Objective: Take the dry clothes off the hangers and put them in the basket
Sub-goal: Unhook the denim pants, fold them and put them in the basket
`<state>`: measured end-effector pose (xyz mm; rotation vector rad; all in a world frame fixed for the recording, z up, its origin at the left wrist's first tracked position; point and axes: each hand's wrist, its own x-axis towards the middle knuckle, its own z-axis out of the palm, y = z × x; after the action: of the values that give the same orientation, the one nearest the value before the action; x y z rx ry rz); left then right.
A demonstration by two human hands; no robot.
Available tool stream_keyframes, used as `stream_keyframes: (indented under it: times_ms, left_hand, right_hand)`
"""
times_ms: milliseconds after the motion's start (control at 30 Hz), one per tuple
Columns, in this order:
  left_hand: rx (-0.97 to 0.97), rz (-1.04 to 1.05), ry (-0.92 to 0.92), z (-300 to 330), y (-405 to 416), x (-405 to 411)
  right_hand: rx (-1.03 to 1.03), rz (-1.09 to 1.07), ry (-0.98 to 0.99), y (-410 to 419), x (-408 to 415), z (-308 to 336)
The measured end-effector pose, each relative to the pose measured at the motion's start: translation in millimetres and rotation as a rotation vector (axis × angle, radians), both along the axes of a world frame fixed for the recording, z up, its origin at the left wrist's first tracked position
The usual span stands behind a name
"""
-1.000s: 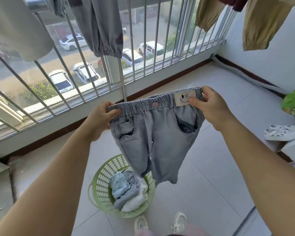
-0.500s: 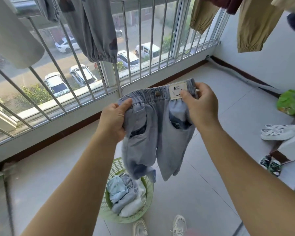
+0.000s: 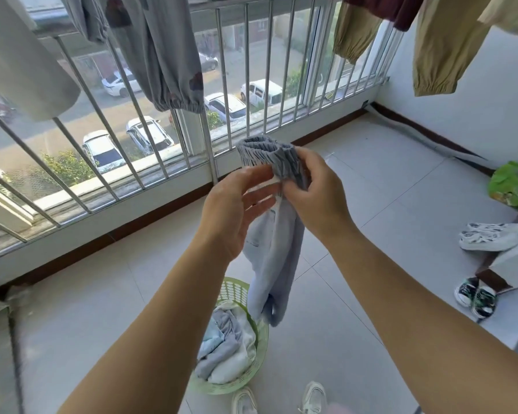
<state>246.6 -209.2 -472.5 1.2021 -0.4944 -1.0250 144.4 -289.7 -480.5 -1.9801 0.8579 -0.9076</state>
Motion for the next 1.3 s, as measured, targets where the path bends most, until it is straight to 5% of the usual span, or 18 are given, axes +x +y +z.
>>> stream_keyframes:
  times_ms: [200,367,800,1000,1167,1300]
  left_hand:
    - [0.216,0.296,-0.393,-13.4,2.4,28.4]
    - [0.062,-0.077,-0.224,-0.9,5.9,51.7]
    - [-0.276,0.039,-0.325,70.0,24.6,56.5]
    - [-0.234,0.121,-0.347,64.4,50.0,69.5]
    - [-0.173,0.202,-0.277,41.2,69.4,84.8]
    - [-0.066,0.227,-0.288,16.5,85.7,104.1]
  right_hand:
    - [0.185,0.135,-0.276,-3.2,-1.2,25.6]
    - [0.388,0.293,-0.492,-12.0,-6.1,45.3]
    - [0.349,0.386,-0.681,-7.8,16.0,96.8]
    - [0.417,0.467,-0.597,4.9,34.9,83.3]
    - [0.514,0.665,-0.337,16.6,50.0,57.6]
    - [0.412,0.545,-0.152,24.2,65.0,39.4]
